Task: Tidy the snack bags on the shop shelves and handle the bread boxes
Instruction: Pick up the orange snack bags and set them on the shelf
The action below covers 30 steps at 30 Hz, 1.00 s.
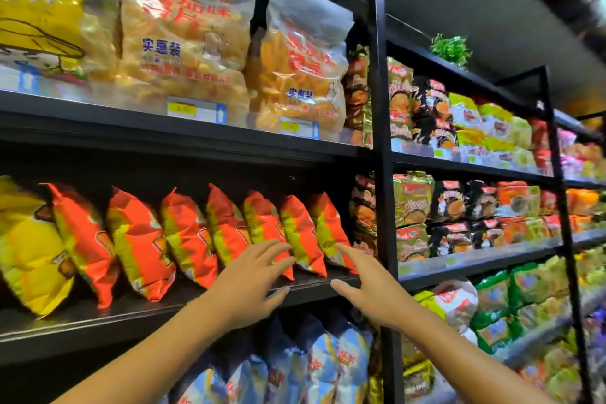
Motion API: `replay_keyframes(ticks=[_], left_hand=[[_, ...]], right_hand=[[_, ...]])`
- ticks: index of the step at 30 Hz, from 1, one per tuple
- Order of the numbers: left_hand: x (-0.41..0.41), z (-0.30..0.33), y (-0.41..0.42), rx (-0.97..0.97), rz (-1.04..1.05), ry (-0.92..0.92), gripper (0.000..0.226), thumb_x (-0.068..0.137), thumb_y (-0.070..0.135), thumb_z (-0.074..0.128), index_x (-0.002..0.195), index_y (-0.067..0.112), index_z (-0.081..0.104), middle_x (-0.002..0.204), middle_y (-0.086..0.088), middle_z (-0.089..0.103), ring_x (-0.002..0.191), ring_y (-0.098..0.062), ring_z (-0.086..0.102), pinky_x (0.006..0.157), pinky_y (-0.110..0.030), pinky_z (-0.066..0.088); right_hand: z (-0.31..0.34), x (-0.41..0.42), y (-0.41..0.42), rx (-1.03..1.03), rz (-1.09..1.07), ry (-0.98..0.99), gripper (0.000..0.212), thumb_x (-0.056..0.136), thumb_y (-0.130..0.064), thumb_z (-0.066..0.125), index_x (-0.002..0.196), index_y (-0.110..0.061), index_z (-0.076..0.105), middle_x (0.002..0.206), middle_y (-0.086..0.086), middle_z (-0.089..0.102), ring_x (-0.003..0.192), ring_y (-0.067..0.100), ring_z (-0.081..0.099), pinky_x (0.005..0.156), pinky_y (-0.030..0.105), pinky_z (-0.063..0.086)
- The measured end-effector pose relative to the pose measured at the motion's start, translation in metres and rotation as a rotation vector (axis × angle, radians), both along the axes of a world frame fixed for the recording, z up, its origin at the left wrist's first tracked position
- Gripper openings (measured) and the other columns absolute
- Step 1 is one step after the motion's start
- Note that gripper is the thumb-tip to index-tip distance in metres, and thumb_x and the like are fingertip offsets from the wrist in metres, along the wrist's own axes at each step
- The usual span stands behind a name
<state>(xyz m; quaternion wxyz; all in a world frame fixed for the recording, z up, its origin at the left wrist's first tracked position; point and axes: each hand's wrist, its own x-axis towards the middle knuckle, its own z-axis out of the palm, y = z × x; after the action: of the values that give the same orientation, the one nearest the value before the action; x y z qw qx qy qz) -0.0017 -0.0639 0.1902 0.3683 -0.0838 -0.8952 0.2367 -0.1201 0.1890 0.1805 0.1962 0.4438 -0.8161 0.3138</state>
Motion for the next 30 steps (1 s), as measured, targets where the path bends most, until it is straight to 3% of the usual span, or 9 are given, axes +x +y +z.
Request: replay_keyframes(ticks=[3,8,11,13,20,26,30], left_hand=[[-0.03,0.005,0.007,-0.05,0.029,0.017,0.052,0.089,0.055,0.047,0.131,0.029,0.064,0.144,0.002,0.059,0.136,-0.023,0.056,0.108,-0.039,0.048],[-0.07,0.015,0.016,-0.063,0.08,0.041,0.056,0.091,0.051,0.047,0.14,0.025,0.06,0.159,-0.003,0.045,0.151,-0.028,0.036,0.118,-0.047,0.039],[-0.085,0.028,0.018,-0.139,0.126,0.067,0.062,0.096,0.048,0.042,0.153,0.024,0.046,0.17,-0.003,0.022,0.159,-0.028,0.011,0.128,-0.046,0.017],[-0.089,0.036,0.018,-0.182,0.181,0.076,0.064,0.097,0.048,0.04,0.156,0.025,0.042,0.171,-0.004,0.018,0.16,-0.028,0.004,0.126,-0.047,0.01],[-0.098,0.031,0.015,-0.278,0.314,0.072,0.065,0.096,0.049,0.039,0.153,0.021,0.048,0.169,-0.008,0.023,0.159,-0.031,0.008,0.123,-0.049,0.016],[-0.095,0.028,0.023,-0.293,0.346,0.083,0.066,0.092,0.045,0.048,0.153,0.021,0.048,0.169,-0.008,0.025,0.158,-0.03,0.016,0.124,-0.046,0.014],[-0.092,0.026,0.028,-0.238,0.34,0.067,0.063,0.092,0.045,0.05,0.15,0.021,0.051,0.168,-0.008,0.028,0.158,-0.029,0.018,0.125,-0.044,0.014]], right_hand=[[0.011,-0.029,-0.01,-0.06,-0.007,-0.029,0.081,0.099,-0.044,0.064,0.164,-0.03,0.019,0.166,-0.012,0.026,0.154,0.011,0.024,0.123,0.033,0.028],[0.019,-0.107,-0.042,-0.153,0.07,-0.08,0.089,0.083,-0.057,0.065,0.159,-0.044,0.021,0.153,-0.011,0.045,0.139,0.022,0.049,0.108,0.05,0.049],[0.029,-0.112,-0.052,-0.216,0.053,-0.016,0.091,0.091,-0.042,0.068,0.163,-0.034,0.014,0.165,-0.007,0.027,0.151,0.021,0.029,0.12,0.049,0.035],[0.031,-0.122,-0.058,-0.235,0.027,-0.057,0.094,0.096,-0.035,0.067,0.165,-0.026,0.004,0.171,-0.003,0.012,0.157,0.022,0.014,0.124,0.047,0.025],[0.017,-0.149,-0.091,-0.301,0.057,-0.251,0.1,0.099,-0.043,0.063,0.164,-0.026,-0.011,0.173,0.006,-0.001,0.159,0.032,0.007,0.127,0.05,0.021],[0.007,-0.158,-0.09,-0.41,0.088,-0.259,0.077,0.105,-0.034,0.057,0.165,-0.026,0.009,0.168,0.006,0.027,0.152,0.029,0.031,0.121,0.045,0.033],[0.005,-0.137,-0.072,-0.51,0.089,-0.155,0.075,0.104,-0.027,0.059,0.165,-0.024,0.016,0.165,0.001,0.034,0.151,0.024,0.031,0.12,0.039,0.029]])
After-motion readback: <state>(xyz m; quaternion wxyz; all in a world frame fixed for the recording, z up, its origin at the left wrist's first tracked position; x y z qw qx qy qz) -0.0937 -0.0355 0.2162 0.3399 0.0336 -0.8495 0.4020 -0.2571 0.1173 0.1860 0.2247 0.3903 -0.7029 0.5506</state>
